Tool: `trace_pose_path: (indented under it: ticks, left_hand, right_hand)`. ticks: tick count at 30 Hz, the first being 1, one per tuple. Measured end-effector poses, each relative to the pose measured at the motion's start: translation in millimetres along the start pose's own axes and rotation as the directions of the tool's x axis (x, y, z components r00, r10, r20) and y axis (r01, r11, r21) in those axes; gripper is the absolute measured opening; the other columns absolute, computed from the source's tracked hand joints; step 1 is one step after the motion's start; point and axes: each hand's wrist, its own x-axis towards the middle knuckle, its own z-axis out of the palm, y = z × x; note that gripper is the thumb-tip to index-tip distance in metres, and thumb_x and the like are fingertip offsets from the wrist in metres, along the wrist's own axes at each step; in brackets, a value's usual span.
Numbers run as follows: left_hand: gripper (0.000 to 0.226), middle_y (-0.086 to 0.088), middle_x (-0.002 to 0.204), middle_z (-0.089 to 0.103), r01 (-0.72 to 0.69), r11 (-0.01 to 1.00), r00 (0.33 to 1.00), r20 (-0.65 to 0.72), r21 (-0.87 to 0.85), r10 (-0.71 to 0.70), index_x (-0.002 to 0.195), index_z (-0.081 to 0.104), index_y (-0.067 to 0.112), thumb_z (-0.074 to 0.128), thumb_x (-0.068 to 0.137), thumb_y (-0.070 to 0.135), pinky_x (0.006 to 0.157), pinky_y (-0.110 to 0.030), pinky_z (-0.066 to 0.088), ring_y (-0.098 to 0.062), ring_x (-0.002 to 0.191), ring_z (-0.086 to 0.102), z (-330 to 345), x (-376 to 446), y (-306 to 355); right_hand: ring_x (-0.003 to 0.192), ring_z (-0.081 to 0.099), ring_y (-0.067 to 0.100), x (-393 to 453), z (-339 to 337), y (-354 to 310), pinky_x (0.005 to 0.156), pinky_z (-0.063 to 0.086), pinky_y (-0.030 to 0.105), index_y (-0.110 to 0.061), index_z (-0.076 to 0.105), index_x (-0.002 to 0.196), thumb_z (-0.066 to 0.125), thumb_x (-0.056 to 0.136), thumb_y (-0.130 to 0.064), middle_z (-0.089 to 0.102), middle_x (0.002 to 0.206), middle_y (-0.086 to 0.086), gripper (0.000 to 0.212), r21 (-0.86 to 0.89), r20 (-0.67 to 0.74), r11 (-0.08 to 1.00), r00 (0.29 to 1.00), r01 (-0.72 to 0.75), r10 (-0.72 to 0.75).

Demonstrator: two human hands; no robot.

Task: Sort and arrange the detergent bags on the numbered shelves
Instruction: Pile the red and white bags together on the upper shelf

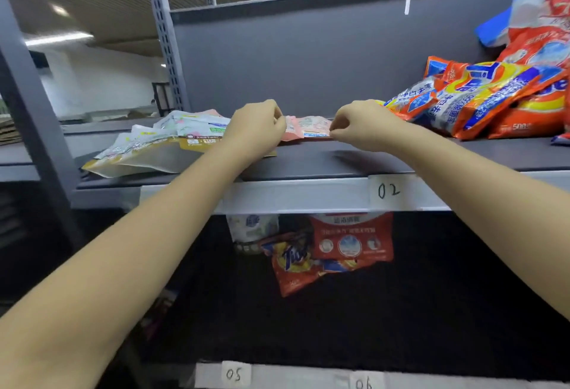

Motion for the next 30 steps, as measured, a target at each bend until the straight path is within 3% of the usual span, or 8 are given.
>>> trace_pose_path:
  ticks: [4,9,11,17,20,22,27,30]
  left_hand:
    - [0.023,-0.002,0.107,0.067,-0.134,0.991,0.989,-0.066,-0.017,0.133,0.106,0.060,0.013,0.043,0.096,0.024,0.083,-0.037,0.044,-0.024,0.102,0.058,-18.4,-64.5,11.3]
    - [0.021,0.002,0.106,0.067,-0.284,0.953,0.950,-0.164,-0.103,0.265,0.106,0.063,0.015,0.048,0.096,0.023,0.082,-0.029,0.042,-0.016,0.100,0.059,-33.2,-149.2,4.4]
    - [0.020,0.003,0.100,0.067,-0.290,0.946,0.953,-0.132,-0.146,0.272,0.104,0.064,0.015,0.048,0.096,0.024,0.079,-0.026,0.041,-0.014,0.095,0.058,-31.0,-179.2,-3.3]
    - [0.023,0.010,0.102,0.064,-0.111,0.969,0.971,0.183,-0.219,0.152,0.111,0.062,0.022,0.045,0.097,0.030,0.083,-0.025,0.044,-0.008,0.096,0.056,13.9,-238.0,-35.6]
    - [0.025,0.009,0.105,0.064,-0.005,0.967,0.945,0.315,-0.253,0.088,0.113,0.062,0.022,0.043,0.098,0.030,0.084,-0.028,0.045,-0.010,0.098,0.056,49.3,-245.0,-43.8]
    - [0.027,0.005,0.107,0.064,0.085,0.969,0.910,0.414,-0.231,0.018,0.113,0.062,0.020,0.042,0.098,0.031,0.083,-0.031,0.047,-0.014,0.097,0.058,80.2,-246.2,-49.6]
    - [0.031,-0.008,0.111,0.065,0.191,0.976,0.764,0.639,-0.099,-0.085,0.112,0.062,0.011,0.039,0.097,0.024,0.085,-0.035,0.049,-0.028,0.101,0.060,160.4,-234.1,-55.3]
    - [0.032,-0.005,0.113,0.062,0.244,0.966,0.723,0.680,-0.081,-0.126,0.117,0.059,0.014,0.036,0.101,0.027,0.085,-0.034,0.047,-0.026,0.105,0.058,193.1,-210.9,-47.4]
  right_hand:
    - [0.106,0.057,0.020,-46.2,-15.2,-14.7,0.082,0.041,0.025,-0.015,0.066,0.114,0.052,0.092,-0.024,0.066,0.116,0.003,0.027,0.161,-0.098,0.986,0.995,0.041,-0.026]
    - [0.088,0.058,0.006,-122.6,-26.7,-42.3,0.072,0.040,0.008,-0.016,0.065,0.113,0.056,0.091,-0.025,0.067,0.102,-0.003,0.025,0.366,-0.223,0.927,0.975,0.078,0.006]
    - [0.084,0.057,0.000,-157.0,-20.9,-54.7,0.068,0.038,-0.001,-0.020,0.065,0.112,0.057,0.091,-0.025,0.064,0.096,-0.008,0.023,0.423,-0.211,0.904,0.977,0.066,0.027]
    - [0.084,0.053,-0.012,-231.2,64.2,-56.4,0.069,0.037,-0.003,-0.026,0.064,0.113,0.059,0.091,-0.029,0.061,0.100,-0.017,0.023,0.460,0.094,0.875,0.988,-0.151,0.121]
    - [0.091,0.056,-0.001,-244.4,113.4,-31.9,0.077,0.038,0.008,-0.023,0.064,0.115,0.058,0.092,-0.026,0.065,0.107,-0.009,0.024,0.413,0.266,0.851,0.937,-0.325,0.229]
    - [0.098,0.057,0.006,-248.7,139.6,-13.7,0.083,0.039,0.017,-0.018,0.063,0.117,0.057,0.092,-0.023,0.066,0.114,-0.003,0.026,0.386,0.351,0.821,0.890,-0.422,0.292]
    - [0.100,0.056,0.013,-236.5,188.8,38.3,0.080,0.038,0.021,-0.015,0.064,0.116,0.058,0.090,-0.020,0.064,0.119,0.004,0.027,0.377,0.474,0.718,0.788,-0.585,0.393]
    - [0.114,0.055,0.021,-209.6,210.4,74.7,0.088,0.040,0.023,-0.014,0.058,0.125,0.058,0.092,-0.024,0.059,0.128,0.006,0.035,0.397,0.527,0.617,0.719,-0.680,0.453]
